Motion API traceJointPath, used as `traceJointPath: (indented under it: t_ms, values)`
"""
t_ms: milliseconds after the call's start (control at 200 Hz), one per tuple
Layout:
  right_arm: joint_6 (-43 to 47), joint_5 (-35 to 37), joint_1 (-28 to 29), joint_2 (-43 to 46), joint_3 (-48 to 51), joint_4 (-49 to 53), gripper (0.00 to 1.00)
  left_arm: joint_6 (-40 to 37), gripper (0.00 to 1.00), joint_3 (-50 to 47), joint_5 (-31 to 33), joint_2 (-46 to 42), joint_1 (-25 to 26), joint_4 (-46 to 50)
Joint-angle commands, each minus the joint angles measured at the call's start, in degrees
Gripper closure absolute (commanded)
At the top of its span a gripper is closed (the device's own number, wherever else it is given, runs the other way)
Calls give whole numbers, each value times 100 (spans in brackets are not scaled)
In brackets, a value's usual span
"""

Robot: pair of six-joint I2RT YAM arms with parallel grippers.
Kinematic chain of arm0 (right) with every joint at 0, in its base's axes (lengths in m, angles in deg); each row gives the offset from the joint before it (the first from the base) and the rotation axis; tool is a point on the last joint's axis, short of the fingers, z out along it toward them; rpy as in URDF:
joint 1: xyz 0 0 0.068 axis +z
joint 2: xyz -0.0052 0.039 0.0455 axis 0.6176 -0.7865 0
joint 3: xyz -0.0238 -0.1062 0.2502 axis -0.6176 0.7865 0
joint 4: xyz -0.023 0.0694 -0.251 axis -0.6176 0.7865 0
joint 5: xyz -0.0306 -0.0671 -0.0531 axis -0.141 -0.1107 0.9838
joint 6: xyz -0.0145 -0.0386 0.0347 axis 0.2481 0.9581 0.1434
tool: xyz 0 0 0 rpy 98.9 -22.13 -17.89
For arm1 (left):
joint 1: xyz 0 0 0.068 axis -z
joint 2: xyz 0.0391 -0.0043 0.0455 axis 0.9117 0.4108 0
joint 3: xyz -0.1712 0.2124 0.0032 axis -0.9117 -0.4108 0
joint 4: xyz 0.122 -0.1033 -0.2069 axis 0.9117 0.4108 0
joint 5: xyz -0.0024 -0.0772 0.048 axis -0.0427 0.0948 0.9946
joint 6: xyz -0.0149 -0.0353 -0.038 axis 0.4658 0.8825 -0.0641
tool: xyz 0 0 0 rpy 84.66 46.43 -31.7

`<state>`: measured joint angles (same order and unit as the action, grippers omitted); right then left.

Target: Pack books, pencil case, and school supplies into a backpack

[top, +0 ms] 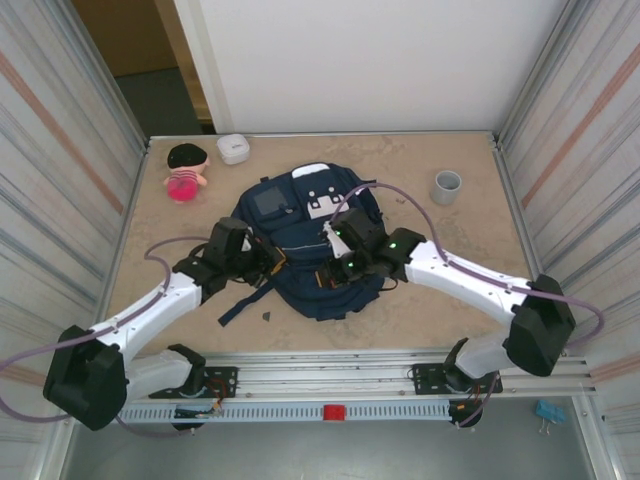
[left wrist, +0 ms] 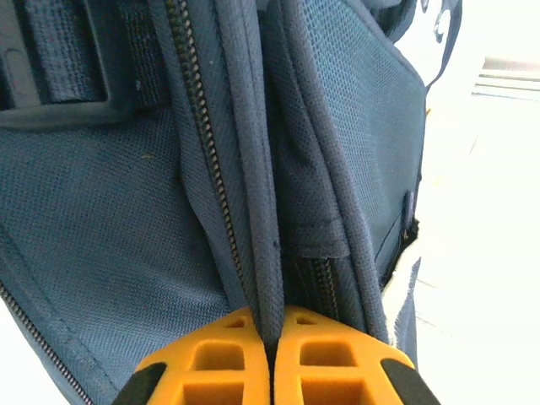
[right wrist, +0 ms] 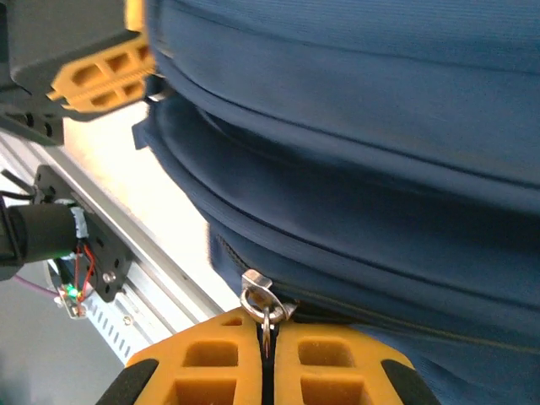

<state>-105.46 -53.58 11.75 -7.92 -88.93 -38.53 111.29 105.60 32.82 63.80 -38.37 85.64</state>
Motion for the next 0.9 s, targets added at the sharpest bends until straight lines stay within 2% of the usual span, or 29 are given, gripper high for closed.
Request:
traceJointPath:
  t_ms: [0,130,261,441,506,566,596,722,807,897]
  values:
    - [170,-224,-241,692,196,735,100,-910,100,40,436,-119,-533,880]
    - [266,-282,-656,981,491,816,100,-1400,100,127,209,-117,-834,1122]
    - [565,-436,-1168,1021,581,942,100,-1977,100,325,393,-154,-1039,1561]
    - [692,-1050,-1238,984,548,582,100,-2781,100,471,593,-257,-1182,1681]
    - [651,-1183,-1154,982,554,421,100,-3198,78,552,552,-377,-1178,1636]
    - [624,-1249,-1125,987,540,329,100,-3832,42,658,511,-534,-1141,1617]
    - [615,-1284,-1123,994,542,296,100,-4205,33,734,579,-637,-1067,1644]
    - [568,-1347,-1130,952,516,258,100,-5979,29,911,1061,-1093,-345,1527]
    - [544,-1386,-1107,946,496,220,100,-7251,30,776,681,-1283,227,1040]
    - [526,-1434,-1090,941,473,162,100,-8115,29,757,353,-1084,823,635]
